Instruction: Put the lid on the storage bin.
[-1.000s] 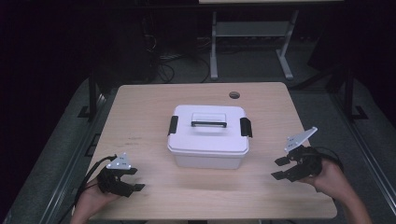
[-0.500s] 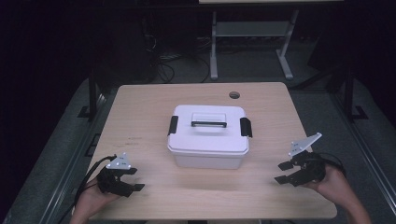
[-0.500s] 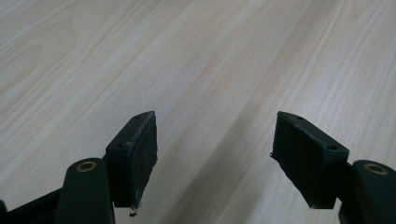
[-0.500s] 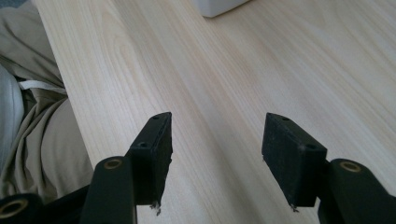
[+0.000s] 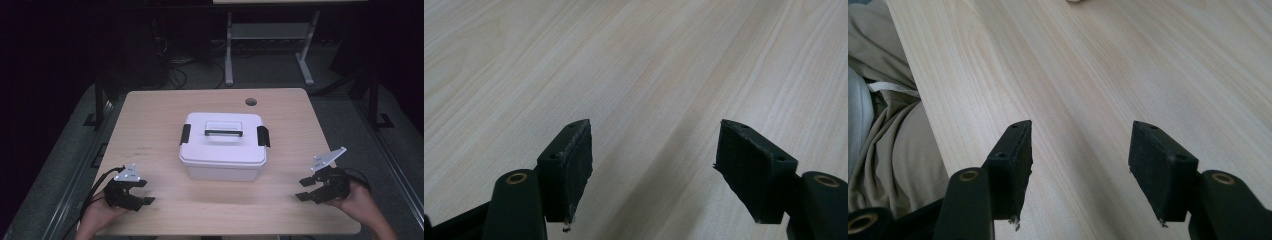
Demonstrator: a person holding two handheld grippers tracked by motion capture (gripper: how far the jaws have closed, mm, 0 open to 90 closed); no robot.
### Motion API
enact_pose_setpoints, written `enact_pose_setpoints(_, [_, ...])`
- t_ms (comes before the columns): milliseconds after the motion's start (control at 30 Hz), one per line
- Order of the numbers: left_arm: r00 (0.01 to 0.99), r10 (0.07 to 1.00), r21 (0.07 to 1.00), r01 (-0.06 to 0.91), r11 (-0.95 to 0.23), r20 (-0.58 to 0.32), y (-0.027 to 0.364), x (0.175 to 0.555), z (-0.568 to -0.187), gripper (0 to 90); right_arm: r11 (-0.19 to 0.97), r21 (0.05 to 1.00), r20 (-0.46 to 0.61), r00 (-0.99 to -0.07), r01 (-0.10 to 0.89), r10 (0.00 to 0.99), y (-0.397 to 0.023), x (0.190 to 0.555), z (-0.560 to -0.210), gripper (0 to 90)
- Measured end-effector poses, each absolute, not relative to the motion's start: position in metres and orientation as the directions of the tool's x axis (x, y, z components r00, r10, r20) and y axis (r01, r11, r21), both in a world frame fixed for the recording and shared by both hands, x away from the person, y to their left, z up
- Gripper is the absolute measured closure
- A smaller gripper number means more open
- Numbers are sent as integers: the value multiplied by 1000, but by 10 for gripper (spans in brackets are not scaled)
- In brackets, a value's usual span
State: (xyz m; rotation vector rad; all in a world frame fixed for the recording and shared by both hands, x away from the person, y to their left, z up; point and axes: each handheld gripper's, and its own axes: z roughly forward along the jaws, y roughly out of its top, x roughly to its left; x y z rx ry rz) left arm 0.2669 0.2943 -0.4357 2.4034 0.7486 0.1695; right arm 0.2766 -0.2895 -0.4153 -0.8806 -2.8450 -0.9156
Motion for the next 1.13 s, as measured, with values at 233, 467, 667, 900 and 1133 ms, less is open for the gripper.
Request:
enact_pose_setpoints(233, [832,552,589,473,-655,-55,294,267,-436,302,660,528,201,-833,535,515,-292,273,-419,420])
enact_pose_setpoints(467, [833,551,590,470,-656,-51,295,267,-435,302,655,527,209,-829,542,518,-294,269,-425,419])
enact_pose_setpoints(667, [833,551,589,472,-656,-54,295,268,-436,302,651,524,217,-826,548,520,-296,266,-428,416])
enact_pose_setpoints(900, [833,550,591,470,-656,-53,295,268,-435,302,652,523,221,-826,549,519,-296,264,-430,412])
enact_pose_setpoints(1133, [833,550,592,468,-656,-50,295,268,-435,300,665,519,212,-834,538,509,-292,263,-429,412])
